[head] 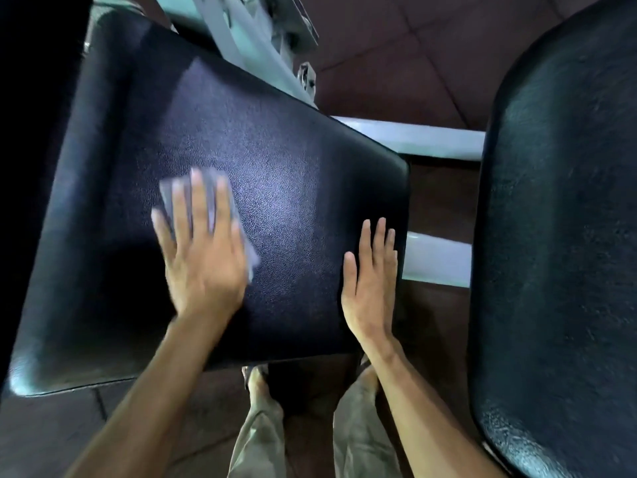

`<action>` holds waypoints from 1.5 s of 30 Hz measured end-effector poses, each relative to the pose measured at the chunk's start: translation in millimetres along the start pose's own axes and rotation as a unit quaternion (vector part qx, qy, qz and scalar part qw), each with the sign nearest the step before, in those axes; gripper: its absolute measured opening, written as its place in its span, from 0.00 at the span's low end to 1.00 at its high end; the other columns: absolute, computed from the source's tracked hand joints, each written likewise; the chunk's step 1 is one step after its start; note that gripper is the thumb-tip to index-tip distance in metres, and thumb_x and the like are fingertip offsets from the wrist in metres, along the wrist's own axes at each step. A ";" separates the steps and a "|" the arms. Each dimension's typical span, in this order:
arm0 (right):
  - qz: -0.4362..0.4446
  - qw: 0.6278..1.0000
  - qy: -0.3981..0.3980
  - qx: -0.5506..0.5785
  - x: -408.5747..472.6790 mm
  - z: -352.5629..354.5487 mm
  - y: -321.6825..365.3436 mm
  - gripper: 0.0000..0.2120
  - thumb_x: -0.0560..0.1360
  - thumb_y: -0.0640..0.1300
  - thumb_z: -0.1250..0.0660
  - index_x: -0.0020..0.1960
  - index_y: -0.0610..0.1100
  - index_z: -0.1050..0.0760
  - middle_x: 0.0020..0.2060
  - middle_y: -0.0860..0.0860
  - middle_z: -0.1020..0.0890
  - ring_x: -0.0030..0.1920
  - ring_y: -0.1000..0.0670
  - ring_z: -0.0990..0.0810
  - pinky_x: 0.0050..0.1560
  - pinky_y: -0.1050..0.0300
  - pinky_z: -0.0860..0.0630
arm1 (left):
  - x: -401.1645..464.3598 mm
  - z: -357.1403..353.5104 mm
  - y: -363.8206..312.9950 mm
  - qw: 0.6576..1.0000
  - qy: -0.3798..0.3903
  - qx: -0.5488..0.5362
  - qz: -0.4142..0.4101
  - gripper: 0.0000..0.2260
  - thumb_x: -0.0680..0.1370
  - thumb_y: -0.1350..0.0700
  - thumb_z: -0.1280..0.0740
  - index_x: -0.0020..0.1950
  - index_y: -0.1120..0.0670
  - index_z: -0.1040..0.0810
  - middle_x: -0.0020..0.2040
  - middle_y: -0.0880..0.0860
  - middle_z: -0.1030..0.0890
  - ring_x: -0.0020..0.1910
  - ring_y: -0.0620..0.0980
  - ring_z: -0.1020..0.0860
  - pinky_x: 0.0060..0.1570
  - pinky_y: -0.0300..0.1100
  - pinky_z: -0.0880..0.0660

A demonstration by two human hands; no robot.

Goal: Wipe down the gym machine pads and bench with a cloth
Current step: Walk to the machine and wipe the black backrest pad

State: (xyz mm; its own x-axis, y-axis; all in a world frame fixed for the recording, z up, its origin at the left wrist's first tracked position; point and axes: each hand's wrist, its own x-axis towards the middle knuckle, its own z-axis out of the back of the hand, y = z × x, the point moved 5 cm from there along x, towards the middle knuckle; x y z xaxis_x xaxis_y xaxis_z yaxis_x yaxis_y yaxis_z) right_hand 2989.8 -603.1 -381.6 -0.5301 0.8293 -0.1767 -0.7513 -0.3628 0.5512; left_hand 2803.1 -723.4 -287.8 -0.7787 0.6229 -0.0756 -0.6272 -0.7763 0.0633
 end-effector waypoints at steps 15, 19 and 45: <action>0.003 1.000 -0.008 0.003 -1.4 -0.2 -1.6 0.27 0.83 0.53 0.53 0.80 0.49 0.50 0.81 0.51 0.52 0.80 0.51 0.57 0.80 0.47 0.53 | -1.7 0.0 -1.1 0.996 -0.004 0.026 -0.088 0.25 0.83 0.47 0.50 0.80 0.47 0.48 0.81 0.54 0.49 0.81 0.55 0.50 0.77 0.59 0.53; -0.005 1.000 -0.020 -0.013 -1.1 -0.8 -0.9 0.27 0.83 0.54 0.54 0.80 0.49 0.50 0.81 0.51 0.51 0.80 0.51 0.56 0.79 0.49 0.55 | 122.2 3.4 -60.1 0.997 -0.023 -0.044 -0.060 0.26 0.83 0.46 0.53 0.80 0.50 0.51 0.81 0.57 0.53 0.80 0.59 0.55 0.78 0.59 0.58; 0.005 0.999 -0.008 0.046 -0.5 2.2 -4.0 0.27 0.83 0.53 0.52 0.80 0.48 0.48 0.81 0.51 0.50 0.80 0.52 0.56 0.80 0.46 0.55 | -66.7 -29.2 -57.9 0.947 0.075 0.001 -0.313 0.25 0.84 0.47 0.52 0.80 0.52 0.49 0.81 0.56 0.50 0.80 0.56 0.50 0.77 0.54 0.49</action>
State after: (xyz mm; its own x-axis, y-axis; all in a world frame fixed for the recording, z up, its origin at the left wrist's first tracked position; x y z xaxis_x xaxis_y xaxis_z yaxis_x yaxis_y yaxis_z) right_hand 2994.0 -601.1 -382.0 -0.5299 0.8331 -0.1584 -0.7068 -0.3306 0.6254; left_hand 2892.0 -722.8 -315.5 -0.2431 0.9398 -0.2400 -0.9650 -0.2595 -0.0387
